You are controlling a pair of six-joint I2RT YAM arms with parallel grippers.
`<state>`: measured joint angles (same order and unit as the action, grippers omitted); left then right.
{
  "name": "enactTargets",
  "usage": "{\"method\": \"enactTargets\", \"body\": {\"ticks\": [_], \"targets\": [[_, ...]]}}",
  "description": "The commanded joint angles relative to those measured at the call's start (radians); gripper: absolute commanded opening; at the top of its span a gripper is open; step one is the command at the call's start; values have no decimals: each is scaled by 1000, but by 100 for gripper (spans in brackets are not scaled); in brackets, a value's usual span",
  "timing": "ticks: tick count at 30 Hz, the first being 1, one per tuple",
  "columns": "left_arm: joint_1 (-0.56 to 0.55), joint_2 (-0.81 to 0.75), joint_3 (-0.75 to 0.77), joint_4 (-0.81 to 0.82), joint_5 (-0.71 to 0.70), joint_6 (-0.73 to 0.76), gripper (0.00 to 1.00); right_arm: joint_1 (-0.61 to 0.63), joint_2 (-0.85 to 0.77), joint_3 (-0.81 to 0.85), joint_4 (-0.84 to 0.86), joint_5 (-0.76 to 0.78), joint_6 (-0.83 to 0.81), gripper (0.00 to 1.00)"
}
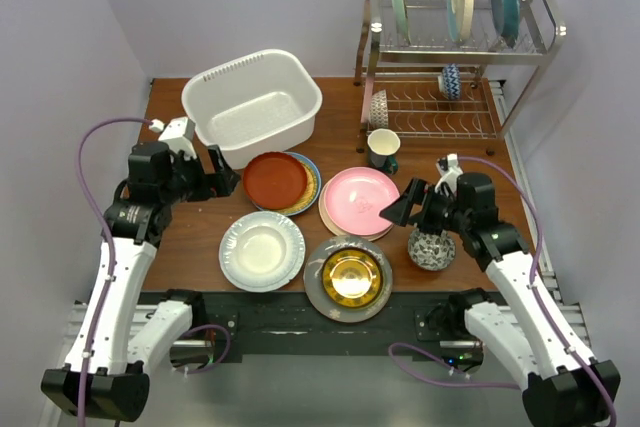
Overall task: Place the plates into the plastic bin on the countertop
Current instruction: Pick up the plate from the corner of the board.
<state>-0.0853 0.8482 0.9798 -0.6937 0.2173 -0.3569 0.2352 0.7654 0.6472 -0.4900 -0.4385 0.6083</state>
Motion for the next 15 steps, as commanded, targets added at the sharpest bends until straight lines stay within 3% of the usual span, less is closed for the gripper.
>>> {"method": "enactTargets", "body": {"ticks": [1, 7, 11, 15], "targets": [[5, 3, -32, 85, 238, 7, 100, 1, -47, -55, -9, -131, 1, 99], [-27, 3, -58, 112, 353, -20, 100, 3, -6, -89, -6, -201, -4, 97], [-143, 5, -92, 161, 289, -100, 100, 3, 29, -107, 22, -207, 8, 96], [-312, 66, -93, 186, 136, -183, 100, 6, 66, -113, 40, -220, 16, 95]]}}
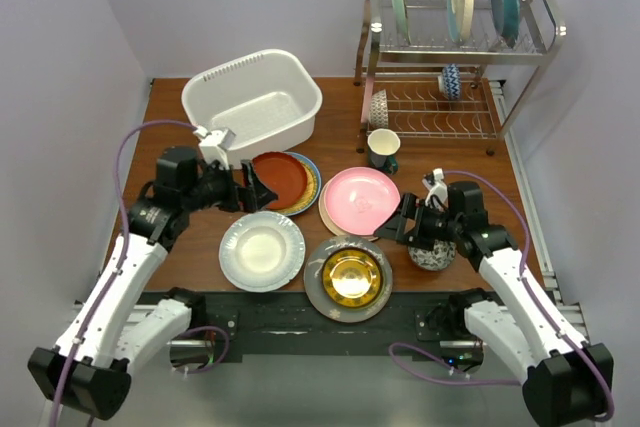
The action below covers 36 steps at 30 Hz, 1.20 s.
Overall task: Place the plates into the plastic bin on the countertop
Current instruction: Pick up the plate from the corner of the board.
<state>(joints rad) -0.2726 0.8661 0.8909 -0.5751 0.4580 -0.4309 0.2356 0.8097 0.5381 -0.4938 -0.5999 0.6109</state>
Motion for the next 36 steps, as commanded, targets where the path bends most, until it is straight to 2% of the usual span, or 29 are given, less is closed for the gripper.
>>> {"method": "enactTargets", "body": {"ticks": [1, 6, 12, 18, 21, 27, 36], "targets": [[-184, 62, 0, 64, -136, -130, 100, 5, 28, -3, 49, -67, 13, 95], [-377, 154, 36, 43, -258, -186, 100, 22, 34, 7, 6, -67, -20, 95], [-549, 266, -4, 113, -324, -270, 100, 60, 88, -27, -35, -69, -31, 88], [-669, 399, -14, 175, -355, -367, 95, 83, 86, -41, -134, -23, -62, 86], [-724, 474, 9, 179, -370, -388, 94, 87, 79, -59, -152, -38, -66, 80], [-783, 574, 77, 123, -436, -420, 91, 90, 65, -84, -175, -37, -63, 68], [-806, 605, 77, 77, -452, -496, 90, 105, 89, -102, -147, -38, -53, 62]]}}
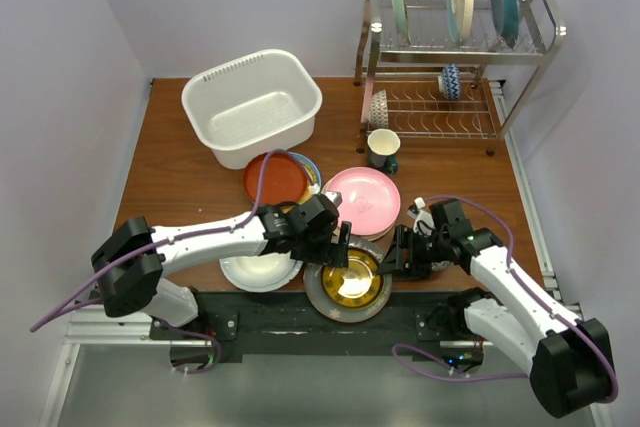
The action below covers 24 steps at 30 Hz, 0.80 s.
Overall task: Place the plates into the plastic bin on the countertop
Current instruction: Pick up the plate from the corner of the board.
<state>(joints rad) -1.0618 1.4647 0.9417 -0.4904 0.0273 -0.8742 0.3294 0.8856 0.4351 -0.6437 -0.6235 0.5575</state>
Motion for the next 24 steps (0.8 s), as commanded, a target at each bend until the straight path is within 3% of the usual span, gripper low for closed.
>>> {"method": "enactTargets", "body": {"ticks": [1, 24], "targets": [[-21, 14, 26, -7, -20, -58, 90, 14, 18, -2, 9, -13, 5, 61], [-75, 82, -64, 71, 10, -184, 82, 56, 47, -81, 119, -2, 70, 52]]}}
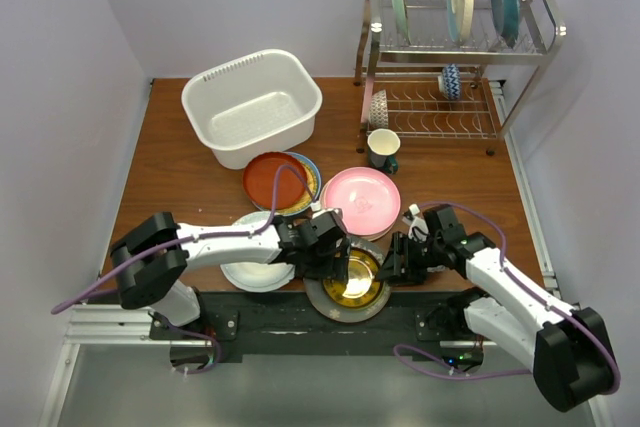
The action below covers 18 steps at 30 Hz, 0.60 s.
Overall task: Place the plates into the plastic bin on the countertop
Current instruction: Pick up the plate from the corner of the board.
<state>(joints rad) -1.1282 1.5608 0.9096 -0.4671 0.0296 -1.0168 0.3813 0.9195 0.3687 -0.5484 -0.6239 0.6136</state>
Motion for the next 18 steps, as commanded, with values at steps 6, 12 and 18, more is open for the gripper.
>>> {"method": "enactTargets", "body": {"ticks": [6, 12, 18], "targets": [[-24, 14, -49, 78, 16, -55, 74, 8, 25, -25, 39, 0, 14, 50], [-47, 45, -54, 102, 21, -68, 68, 13, 33, -30, 48, -2, 15, 47], [-59, 47, -66, 146, 23, -80, 56, 21, 48, -34, 53, -2, 11, 45]]}}
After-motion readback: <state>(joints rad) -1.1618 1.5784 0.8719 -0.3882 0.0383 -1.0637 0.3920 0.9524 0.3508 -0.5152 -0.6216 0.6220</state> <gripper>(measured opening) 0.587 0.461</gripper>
